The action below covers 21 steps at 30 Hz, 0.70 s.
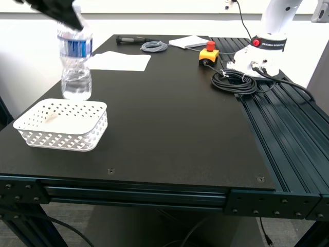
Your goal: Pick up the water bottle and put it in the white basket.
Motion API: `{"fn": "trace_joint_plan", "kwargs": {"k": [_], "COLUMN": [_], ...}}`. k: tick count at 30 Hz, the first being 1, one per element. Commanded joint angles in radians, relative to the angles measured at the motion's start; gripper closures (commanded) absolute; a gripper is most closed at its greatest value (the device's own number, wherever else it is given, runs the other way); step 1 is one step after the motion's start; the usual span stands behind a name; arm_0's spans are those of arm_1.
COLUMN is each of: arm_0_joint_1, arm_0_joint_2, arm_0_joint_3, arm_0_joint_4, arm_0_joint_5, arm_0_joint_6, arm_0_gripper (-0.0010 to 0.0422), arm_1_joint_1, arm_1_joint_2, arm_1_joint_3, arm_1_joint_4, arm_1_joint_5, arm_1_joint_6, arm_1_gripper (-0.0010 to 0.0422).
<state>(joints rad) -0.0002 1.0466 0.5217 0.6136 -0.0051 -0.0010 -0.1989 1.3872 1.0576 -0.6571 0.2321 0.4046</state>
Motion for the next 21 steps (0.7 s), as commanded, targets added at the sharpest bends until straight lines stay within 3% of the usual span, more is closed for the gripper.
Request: {"fn": "trace_joint_plan", "kwargs": {"k": [1, 11, 21], "arm_0_joint_1": [0.000, 0.000, 0.000], "arm_0_joint_2": [0.000, 0.000, 0.000], "arm_0_joint_3": [0.001, 0.001, 0.001], "arm_0_joint_4": [0.004, 0.004, 0.004], "arm_0_joint_5": [0.001, 0.001, 0.001], "arm_0_joint_6": [0.000, 0.000, 0.000], "arm_0_gripper": [0.0412, 0.0412, 0.0412], "arm_1_joint_1": [0.002, 0.003, 0.002], "arm_1_joint_2": [-0.012, -0.019, -0.019], "arm_1_joint_3": [-0.028, -0.043, -0.044], "arm_1_joint_4": [0.000, -0.013, -0.037], "arm_1_joint_5": [-0.092, -0.055, -0.060], "arm_1_joint_6": [-0.002, -0.061, -0.045], "arm_1_gripper": [0.0413, 0.0413, 0.0412]}}
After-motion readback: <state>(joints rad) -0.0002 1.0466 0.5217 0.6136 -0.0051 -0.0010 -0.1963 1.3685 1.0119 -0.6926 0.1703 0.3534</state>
